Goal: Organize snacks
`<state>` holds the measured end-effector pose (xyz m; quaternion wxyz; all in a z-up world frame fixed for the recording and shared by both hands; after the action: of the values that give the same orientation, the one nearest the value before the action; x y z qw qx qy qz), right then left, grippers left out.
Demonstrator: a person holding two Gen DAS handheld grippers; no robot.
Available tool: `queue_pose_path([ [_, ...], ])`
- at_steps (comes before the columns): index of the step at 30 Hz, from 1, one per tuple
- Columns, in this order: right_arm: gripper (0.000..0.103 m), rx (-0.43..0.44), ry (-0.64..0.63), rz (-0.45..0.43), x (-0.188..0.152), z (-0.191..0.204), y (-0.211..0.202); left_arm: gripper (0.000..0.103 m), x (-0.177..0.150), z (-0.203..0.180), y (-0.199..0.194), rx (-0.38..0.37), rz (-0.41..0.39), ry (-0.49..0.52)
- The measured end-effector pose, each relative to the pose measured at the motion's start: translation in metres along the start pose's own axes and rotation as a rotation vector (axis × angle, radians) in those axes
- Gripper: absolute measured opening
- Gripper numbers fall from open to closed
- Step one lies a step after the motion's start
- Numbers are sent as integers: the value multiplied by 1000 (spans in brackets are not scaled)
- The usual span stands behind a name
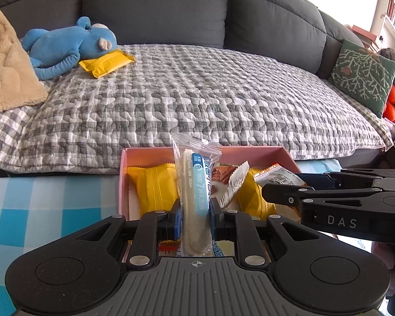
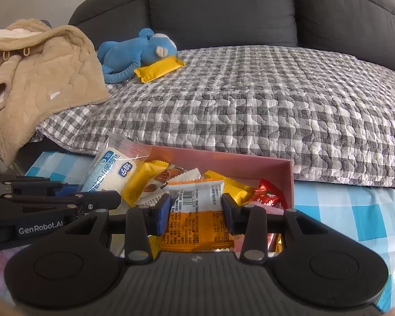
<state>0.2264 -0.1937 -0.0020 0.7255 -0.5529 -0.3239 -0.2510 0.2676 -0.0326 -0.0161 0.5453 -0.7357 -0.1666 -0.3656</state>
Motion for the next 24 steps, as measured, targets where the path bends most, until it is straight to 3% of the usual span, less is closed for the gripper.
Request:
queue_pose_path([
  [4, 42, 2, 4, -7, -2, -4, 4, 26, 1, -1, 4, 13, -21, 28],
  [6, 61, -2, 9, -14, -3, -5, 4, 41, 1, 0, 4, 19, -37, 25],
  [7, 63, -3, 15, -21, -3, -6, 3, 50, 2, 0, 3, 17, -42, 21],
  [16, 69, -4, 35, -37, -1, -12, -5, 64, 0, -5, -4, 29, -45, 51],
  [24, 74, -27, 39, -27, -4, -15, -23, 68, -6, -7, -20, 43, -17, 55],
])
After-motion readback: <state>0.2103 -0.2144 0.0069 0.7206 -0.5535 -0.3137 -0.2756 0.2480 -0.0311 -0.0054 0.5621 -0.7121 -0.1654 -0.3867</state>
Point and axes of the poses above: each gripper's, at about its wrist camera, not at the fingertips, and y roughly the way its jaws point, z to its left, x to its top, the point moved 3 cm from there along y, roughly the way its jaws point, and after that the axes turned 2 degrees about x, right-handed, at the moved point
